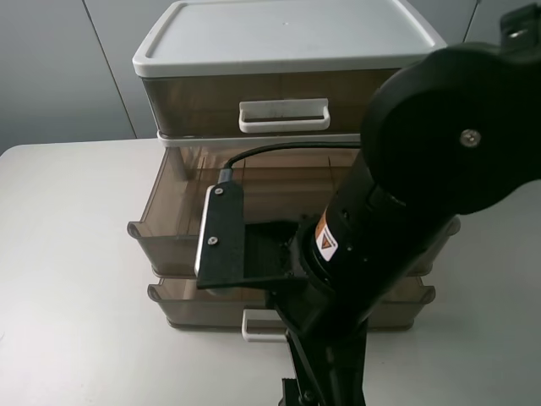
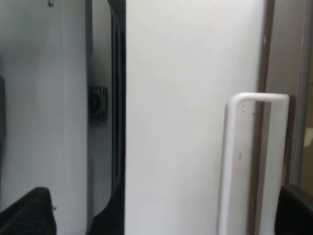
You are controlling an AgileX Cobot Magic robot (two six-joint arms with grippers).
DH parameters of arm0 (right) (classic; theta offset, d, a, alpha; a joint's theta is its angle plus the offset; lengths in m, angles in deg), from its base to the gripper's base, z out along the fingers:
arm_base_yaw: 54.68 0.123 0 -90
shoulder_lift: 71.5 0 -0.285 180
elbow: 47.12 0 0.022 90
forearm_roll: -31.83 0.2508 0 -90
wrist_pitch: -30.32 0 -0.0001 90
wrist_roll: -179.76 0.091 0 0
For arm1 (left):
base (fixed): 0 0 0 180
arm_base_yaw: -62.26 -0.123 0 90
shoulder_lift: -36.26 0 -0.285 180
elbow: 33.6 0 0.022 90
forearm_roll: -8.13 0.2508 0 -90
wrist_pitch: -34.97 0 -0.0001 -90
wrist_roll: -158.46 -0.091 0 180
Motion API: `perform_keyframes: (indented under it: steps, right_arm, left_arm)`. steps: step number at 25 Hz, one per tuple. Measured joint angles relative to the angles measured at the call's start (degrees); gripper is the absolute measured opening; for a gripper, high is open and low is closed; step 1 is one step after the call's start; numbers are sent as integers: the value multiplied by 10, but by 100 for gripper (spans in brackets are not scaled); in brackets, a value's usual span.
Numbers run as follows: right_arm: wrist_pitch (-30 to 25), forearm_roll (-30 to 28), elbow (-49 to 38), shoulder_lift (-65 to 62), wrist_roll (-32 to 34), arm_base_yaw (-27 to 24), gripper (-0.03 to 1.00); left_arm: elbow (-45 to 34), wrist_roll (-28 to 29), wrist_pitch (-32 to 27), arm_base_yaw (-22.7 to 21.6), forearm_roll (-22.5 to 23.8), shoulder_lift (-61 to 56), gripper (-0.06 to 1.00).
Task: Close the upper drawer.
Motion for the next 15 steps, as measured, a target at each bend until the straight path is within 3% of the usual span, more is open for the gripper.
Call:
perform_keyframes:
  steps: [8, 15]
  right_arm:
    - [13, -27, 0, 15, -8, 6, 68]
    - [79, -108, 0, 19, -15, -7, 68]
  left_arm:
    - [0, 0, 0, 0, 0, 0, 74]
    - [0, -2, 0, 0, 0, 0, 74]
